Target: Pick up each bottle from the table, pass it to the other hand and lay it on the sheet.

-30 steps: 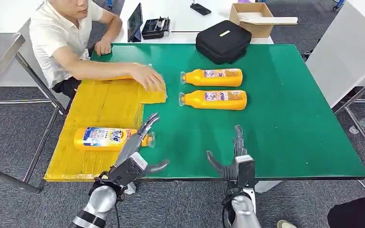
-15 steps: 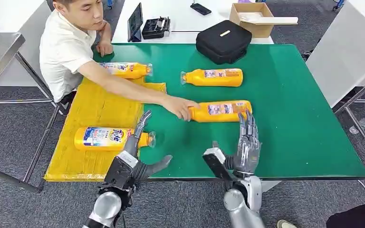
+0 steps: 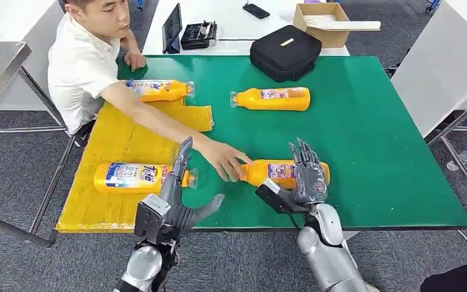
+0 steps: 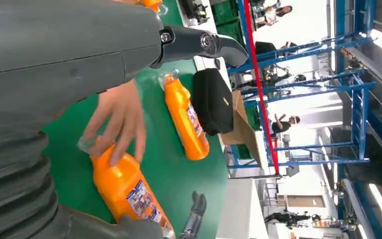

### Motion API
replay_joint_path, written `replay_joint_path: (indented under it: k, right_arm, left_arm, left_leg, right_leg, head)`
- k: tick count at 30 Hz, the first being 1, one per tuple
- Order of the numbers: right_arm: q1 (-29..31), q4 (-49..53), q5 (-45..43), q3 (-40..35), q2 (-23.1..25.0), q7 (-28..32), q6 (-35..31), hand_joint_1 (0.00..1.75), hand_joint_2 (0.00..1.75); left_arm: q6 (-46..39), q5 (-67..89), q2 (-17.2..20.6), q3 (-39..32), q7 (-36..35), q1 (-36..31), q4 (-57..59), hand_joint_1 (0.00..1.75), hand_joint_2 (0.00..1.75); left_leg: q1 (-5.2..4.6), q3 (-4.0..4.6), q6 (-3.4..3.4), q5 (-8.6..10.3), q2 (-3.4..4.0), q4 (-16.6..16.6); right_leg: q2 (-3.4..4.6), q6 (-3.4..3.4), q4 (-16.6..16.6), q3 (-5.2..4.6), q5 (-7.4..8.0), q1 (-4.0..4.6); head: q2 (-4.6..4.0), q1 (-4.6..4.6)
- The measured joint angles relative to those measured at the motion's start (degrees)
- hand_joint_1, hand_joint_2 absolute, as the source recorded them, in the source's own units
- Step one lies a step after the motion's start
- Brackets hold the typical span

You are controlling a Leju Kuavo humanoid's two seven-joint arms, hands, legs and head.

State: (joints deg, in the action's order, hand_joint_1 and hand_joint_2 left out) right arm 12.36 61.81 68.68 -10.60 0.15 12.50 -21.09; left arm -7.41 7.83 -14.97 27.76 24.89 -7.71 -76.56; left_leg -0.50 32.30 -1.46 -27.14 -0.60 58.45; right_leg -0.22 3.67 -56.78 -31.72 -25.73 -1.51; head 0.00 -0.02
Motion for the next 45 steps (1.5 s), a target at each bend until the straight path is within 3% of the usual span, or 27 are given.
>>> replay_joint_path:
  k: [16, 28, 36, 45]
  right_arm:
    - [0.86, -2.29, -4.09, -4.72, -4.04, -3.89, 12.32, 0.00, 1.75]
    - [2.79, -4.59, -1.95, -7.87, -7.61, -6.27, 11.12, 0.00, 1.75]
    - [3.97, -7.93, 1.48, -8.04, -7.01, -7.39, 6.47, 0.00, 1.75]
    - [5.44, -9.22, 2.08, -8.39, -6.45, -7.06, 7.99, 0.00, 1.75]
  left_arm:
    - [0.07, 2.91, -0.02, 1.66, -5.90, -0.46, 0.26, 0.00, 1.75]
    - [0.50, 2.91, -0.02, 1.90, -6.58, -0.49, 0.59, 0.00, 1.75]
    - [0.00, 3.36, -0.02, 1.92, -7.08, -0.49, 0.61, 0.00, 1.75]
    - [-0.22, 3.58, -0.02, 1.90, -7.08, -0.52, 0.61, 0.00, 1.75]
  left_leg:
    - [-0.02, 0.01, 0.00, 0.00, 0.02, 0.00]
    - [-0.02, 0.02, 0.00, 0.00, 0.00, 0.01]
    - [-0.02, 0.02, 0.00, 0.00, 0.01, 0.00]
    - [-0.01, 0.02, 0.00, 0.01, 0.01, 0.00]
  right_leg:
    - [0.01, 0.00, 0.00, -0.01, 0.00, -0.01]
    - [0.00, 0.00, 0.00, -0.01, 0.00, -0.01]
    - [0.01, 0.00, 0.00, 0.00, 0.00, -0.01]
    - [0.01, 0.00, 0.00, -0.01, 0.01, -0.01]
  head:
    - [0.00, 0.00]
    - [0.00, 0.00]
    - [0.00, 0.00]
    - [0.00, 0.00]
